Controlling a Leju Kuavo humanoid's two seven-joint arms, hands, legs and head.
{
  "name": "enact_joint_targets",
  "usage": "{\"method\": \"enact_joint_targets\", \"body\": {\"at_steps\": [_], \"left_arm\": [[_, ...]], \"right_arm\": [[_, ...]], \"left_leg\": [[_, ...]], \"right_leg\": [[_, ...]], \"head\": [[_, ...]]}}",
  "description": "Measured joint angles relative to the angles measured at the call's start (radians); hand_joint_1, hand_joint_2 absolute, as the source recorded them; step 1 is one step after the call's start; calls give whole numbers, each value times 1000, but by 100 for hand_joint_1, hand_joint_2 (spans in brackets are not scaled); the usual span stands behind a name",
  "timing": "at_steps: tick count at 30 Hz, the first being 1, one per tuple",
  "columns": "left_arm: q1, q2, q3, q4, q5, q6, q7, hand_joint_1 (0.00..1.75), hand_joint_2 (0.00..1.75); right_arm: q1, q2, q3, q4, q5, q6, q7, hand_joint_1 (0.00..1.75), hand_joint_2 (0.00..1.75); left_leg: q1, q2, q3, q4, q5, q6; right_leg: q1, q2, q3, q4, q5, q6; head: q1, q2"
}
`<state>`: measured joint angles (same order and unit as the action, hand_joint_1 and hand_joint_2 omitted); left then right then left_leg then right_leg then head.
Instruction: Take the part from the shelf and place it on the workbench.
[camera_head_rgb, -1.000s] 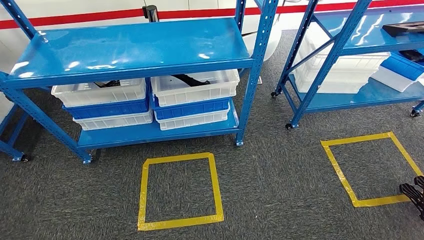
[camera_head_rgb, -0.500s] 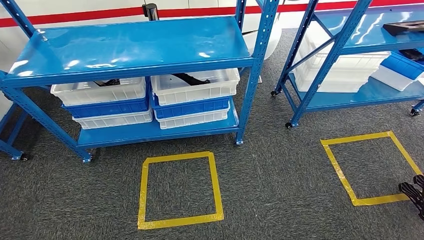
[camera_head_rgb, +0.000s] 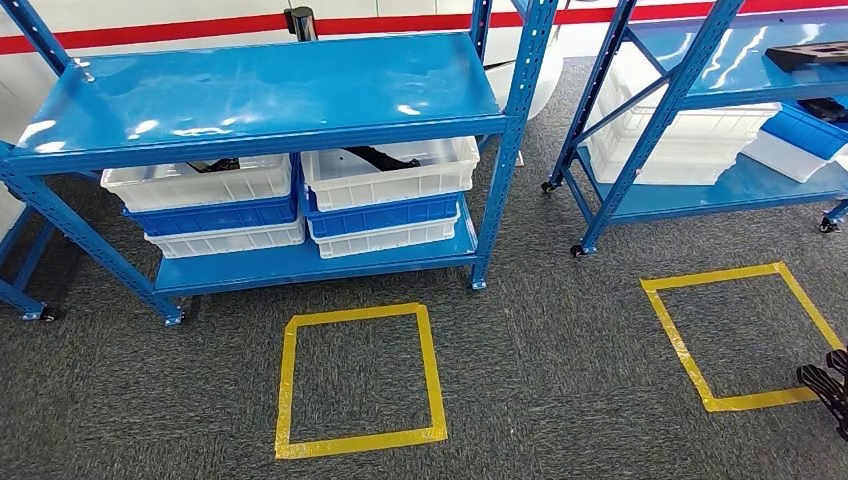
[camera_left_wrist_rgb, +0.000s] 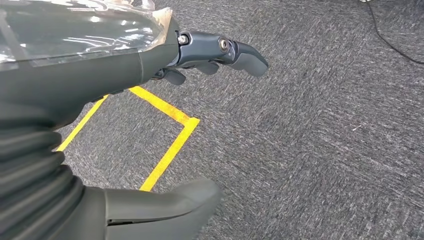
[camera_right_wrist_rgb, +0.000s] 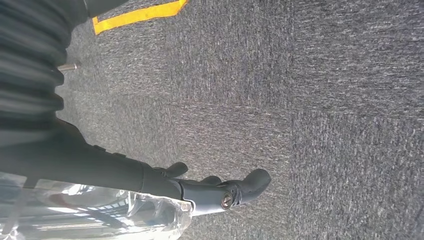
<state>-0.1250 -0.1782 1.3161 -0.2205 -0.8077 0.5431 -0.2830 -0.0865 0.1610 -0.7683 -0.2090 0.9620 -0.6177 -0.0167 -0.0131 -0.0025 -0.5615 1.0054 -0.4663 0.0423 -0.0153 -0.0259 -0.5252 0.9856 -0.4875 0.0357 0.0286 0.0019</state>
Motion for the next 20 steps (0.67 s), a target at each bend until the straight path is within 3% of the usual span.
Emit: {"method": "enact_joint_targets", "body": {"at_steps": [5, 20], "left_arm": [[6, 7, -34, -1, 20, -12, 13, 0, 175], [68, 51, -342, -33, 228, -149, 83, 0, 175]], "right_arm": [[6, -5, 8, -2, -38, 17, -12, 0, 175], [62, -45, 176, -39, -285, 176, -10, 0, 175]], "left_leg": [[0, 0, 0, 0, 0, 0], [0, 0, 0, 0, 0, 0]], "right_leg": [[0, 0, 0, 0, 0, 0], [0, 0, 0, 0, 0, 0]], "head": [[0, 0], [0, 0]]}}
